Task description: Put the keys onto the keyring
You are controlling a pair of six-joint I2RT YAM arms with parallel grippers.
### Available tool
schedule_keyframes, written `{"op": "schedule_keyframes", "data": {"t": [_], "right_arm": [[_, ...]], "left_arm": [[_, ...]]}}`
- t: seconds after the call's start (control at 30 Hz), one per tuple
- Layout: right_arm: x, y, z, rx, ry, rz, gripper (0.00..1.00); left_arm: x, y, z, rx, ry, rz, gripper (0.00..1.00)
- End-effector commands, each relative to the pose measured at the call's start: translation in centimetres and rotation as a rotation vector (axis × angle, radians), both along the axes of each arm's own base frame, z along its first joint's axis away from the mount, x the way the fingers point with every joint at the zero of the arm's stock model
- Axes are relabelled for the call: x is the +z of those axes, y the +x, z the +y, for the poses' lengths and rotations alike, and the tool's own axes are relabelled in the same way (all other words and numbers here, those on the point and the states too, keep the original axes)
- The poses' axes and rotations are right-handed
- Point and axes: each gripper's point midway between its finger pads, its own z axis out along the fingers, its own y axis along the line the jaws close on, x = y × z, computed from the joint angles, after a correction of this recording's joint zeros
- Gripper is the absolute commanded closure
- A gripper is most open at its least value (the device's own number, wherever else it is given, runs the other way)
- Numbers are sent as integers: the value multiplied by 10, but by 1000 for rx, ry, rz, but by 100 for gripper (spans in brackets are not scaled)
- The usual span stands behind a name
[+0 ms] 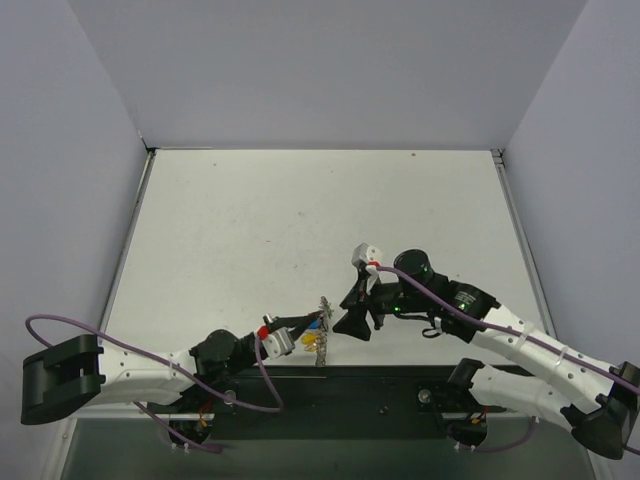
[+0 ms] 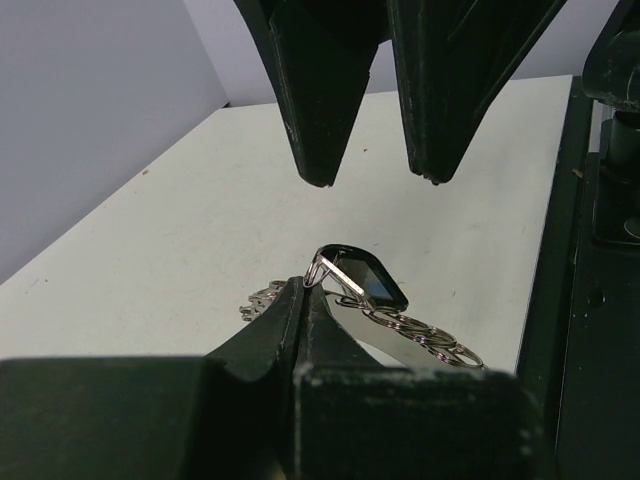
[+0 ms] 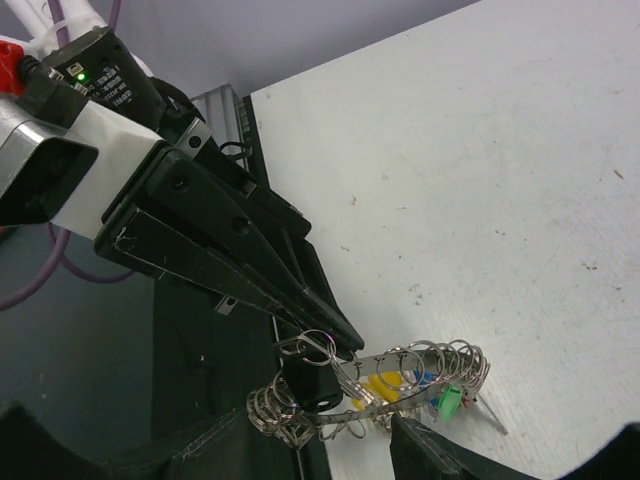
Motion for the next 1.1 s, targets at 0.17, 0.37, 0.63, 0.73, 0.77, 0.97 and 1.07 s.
{"op": "schedule_keyframes", "data": {"t": [0.17, 0.37, 0.63, 0.73, 0.77, 0.97, 1.07], "right_arm": [[17, 1, 8, 206, 147, -381, 41], [10, 10, 3, 161, 177, -494, 40], [13, 14, 6, 154, 208, -539, 55], [15, 13, 8, 169, 216, -543, 56], [16, 12, 8, 176, 221, -543, 58], [19, 2, 10, 230, 237, -528, 60], [17, -1, 11, 250, 234, -513, 67]], "left_arm": [[39, -12, -3, -70, -122, -64, 100], [37, -15, -5, -86, -110, -63, 100], [39, -16, -6, -97, -112, -67, 100], [39, -16, -6, -95, -111, -66, 100], [39, -16, -6, -94, -111, -65, 100], [40, -15, -4, -85, -114, -65, 100], [41, -14, -4, -81, -112, -66, 100]]}}
